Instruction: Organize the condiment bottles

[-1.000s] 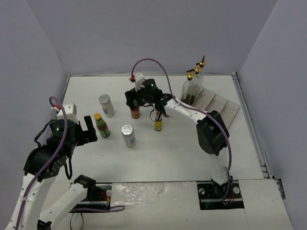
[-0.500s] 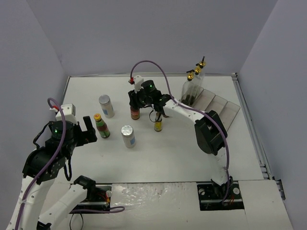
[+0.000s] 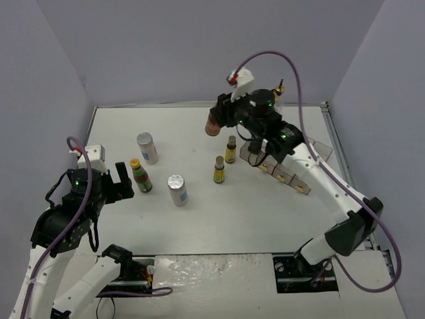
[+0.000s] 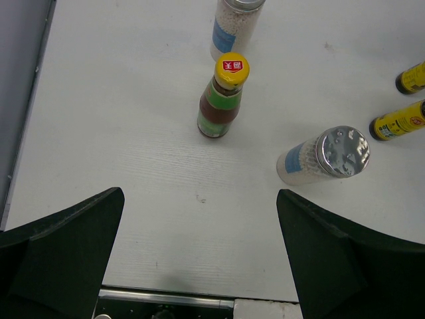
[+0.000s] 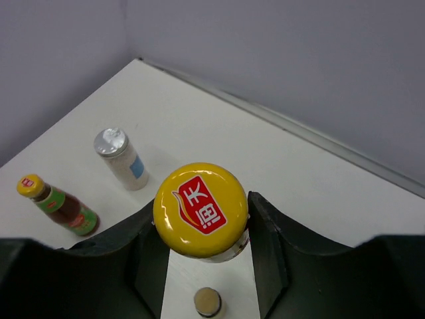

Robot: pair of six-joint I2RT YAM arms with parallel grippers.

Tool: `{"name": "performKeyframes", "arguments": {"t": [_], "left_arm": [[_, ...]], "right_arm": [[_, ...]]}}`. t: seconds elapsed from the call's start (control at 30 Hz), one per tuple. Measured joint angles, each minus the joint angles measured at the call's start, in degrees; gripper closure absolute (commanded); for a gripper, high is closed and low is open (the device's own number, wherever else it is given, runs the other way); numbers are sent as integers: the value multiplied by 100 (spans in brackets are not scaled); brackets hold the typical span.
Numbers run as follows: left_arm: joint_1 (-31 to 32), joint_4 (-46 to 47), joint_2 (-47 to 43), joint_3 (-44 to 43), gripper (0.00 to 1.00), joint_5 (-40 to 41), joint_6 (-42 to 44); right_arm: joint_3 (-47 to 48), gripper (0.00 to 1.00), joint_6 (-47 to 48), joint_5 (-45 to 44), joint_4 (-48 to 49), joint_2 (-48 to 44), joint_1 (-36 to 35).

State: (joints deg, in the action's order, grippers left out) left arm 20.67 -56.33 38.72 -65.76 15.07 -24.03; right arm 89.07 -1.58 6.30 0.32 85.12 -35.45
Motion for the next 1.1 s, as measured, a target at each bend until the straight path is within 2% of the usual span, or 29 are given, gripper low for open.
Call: {"name": "performKeyframes", "arguments": {"t": [0.17,0.3,0.57,1.1], "left_arm": [[0,-1,0,0,3,-3,0],[0,-1,0,0,3,-15,0],[0,1,-26,0,3,-22,0],[0,-51,-181,0,3,63,-10]], "right_arm": [[-569,100,-10,-717,-275,-1065,761],[-1072,100,-106,-1005,-559,-1284,1453],[-1503,100,-267,-987,-776,-473,2526],[-1703,100,-348,-930,959,912,3267]]}}
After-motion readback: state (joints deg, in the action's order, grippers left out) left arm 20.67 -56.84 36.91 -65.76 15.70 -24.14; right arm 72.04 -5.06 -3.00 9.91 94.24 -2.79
